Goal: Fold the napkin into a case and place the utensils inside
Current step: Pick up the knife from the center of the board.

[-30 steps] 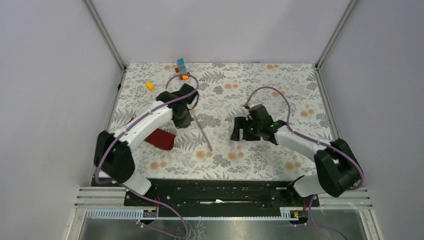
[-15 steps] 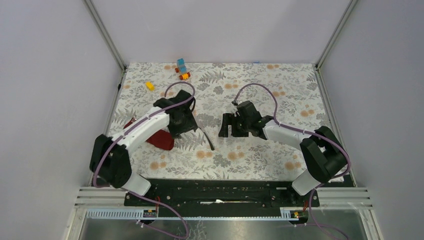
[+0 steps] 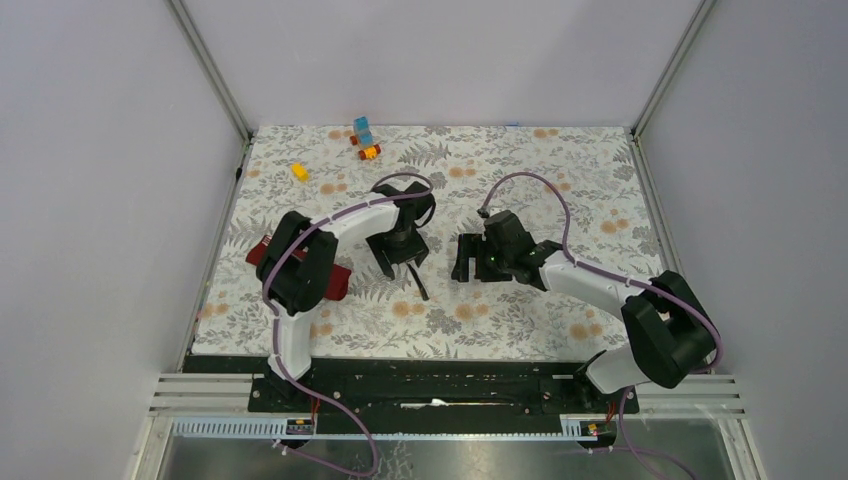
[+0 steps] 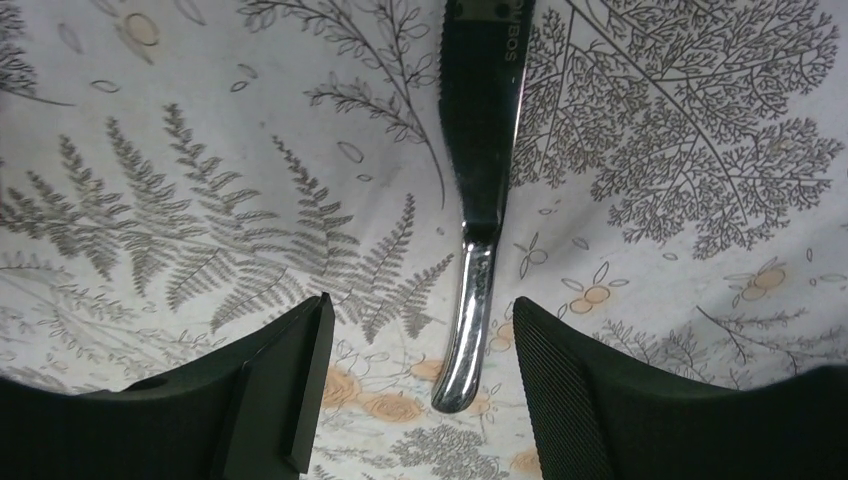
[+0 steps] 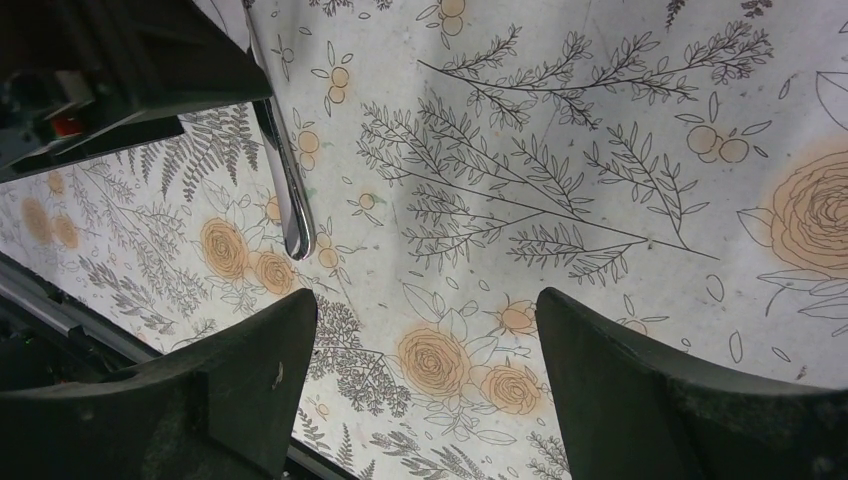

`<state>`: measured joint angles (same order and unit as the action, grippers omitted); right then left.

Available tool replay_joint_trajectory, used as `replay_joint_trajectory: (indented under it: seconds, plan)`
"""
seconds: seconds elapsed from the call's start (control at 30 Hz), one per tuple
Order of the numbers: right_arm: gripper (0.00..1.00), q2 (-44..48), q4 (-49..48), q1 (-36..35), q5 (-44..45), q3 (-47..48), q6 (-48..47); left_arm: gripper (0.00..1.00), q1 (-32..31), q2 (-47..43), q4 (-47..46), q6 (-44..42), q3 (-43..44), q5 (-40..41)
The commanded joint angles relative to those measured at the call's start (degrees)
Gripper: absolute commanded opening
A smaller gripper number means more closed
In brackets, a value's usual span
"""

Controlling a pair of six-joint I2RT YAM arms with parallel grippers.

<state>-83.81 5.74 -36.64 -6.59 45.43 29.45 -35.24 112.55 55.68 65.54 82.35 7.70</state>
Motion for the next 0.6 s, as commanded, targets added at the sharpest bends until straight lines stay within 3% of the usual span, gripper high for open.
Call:
replay_joint_trajectory:
  seconds: [0.0, 0.2, 0.4, 0.57]
  plan:
    - [0.87, 2.71, 0.16, 0.13, 2.34, -1.06, -1.33, 0.69, -0.21, 2.33, 0.64, 2.42, 3.41, 0.31]
    - [0.87, 3.32, 0.23, 0.13, 2.55, -2.07, -1.59, 0.58, 0.53, 5.0, -0.73, 2.58, 4.34, 0.27]
    - [0.87, 3.92, 0.15, 0.16, 3.03, -2.7, -1.65, 0.53, 2.27, 6.55, -2.85, 1.43, 3.0, 0.6]
    - [0.87, 3.87, 0.15, 0.1, 2.82, -2.69, -1.59, 0.41, 3.51, 7.64, -4.43, -0.23, 2.65, 0.93]
